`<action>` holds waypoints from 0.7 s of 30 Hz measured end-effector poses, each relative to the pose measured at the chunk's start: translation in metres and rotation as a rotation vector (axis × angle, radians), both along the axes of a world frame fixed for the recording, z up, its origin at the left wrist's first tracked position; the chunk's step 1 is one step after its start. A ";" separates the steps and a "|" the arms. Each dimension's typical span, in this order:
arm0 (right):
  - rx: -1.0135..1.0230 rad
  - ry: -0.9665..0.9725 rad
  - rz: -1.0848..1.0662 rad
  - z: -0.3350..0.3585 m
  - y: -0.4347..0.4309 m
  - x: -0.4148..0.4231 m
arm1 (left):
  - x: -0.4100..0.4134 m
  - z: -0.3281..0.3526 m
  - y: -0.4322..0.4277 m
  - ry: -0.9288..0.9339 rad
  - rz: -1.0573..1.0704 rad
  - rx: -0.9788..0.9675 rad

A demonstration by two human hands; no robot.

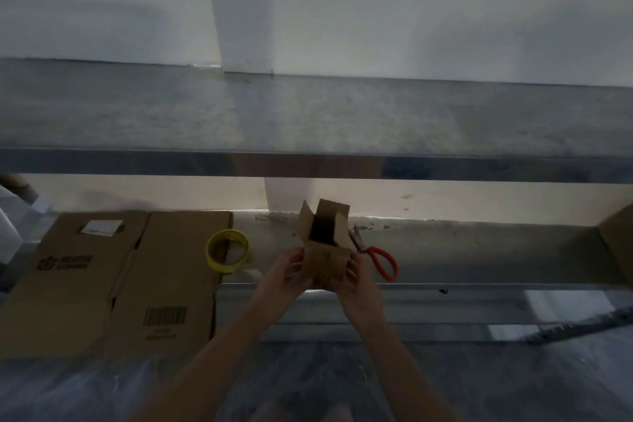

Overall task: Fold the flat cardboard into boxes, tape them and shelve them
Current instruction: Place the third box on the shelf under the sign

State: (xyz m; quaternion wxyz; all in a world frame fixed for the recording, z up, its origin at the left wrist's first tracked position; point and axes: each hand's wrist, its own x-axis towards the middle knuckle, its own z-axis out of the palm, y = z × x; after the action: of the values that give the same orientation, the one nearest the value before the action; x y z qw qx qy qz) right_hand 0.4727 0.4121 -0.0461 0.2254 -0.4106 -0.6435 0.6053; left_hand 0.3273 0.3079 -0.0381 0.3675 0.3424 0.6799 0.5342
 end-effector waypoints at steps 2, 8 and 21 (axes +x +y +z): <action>-0.009 -0.042 0.015 -0.015 -0.003 0.002 | 0.000 -0.019 -0.010 0.072 -0.043 -0.067; -0.033 -0.010 0.043 -0.032 0.003 -0.003 | -0.008 -0.041 -0.028 0.273 -0.185 -0.297; 0.083 -0.009 -0.024 -0.029 -0.016 -0.007 | -0.075 0.002 -0.041 1.218 -0.275 -0.345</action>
State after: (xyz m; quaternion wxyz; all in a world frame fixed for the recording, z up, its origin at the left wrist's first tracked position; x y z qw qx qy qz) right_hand 0.4655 0.3959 -0.0752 0.2464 -0.4112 -0.6642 0.5735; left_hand 0.2520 0.2665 -0.0359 0.0309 0.6041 0.7927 0.0756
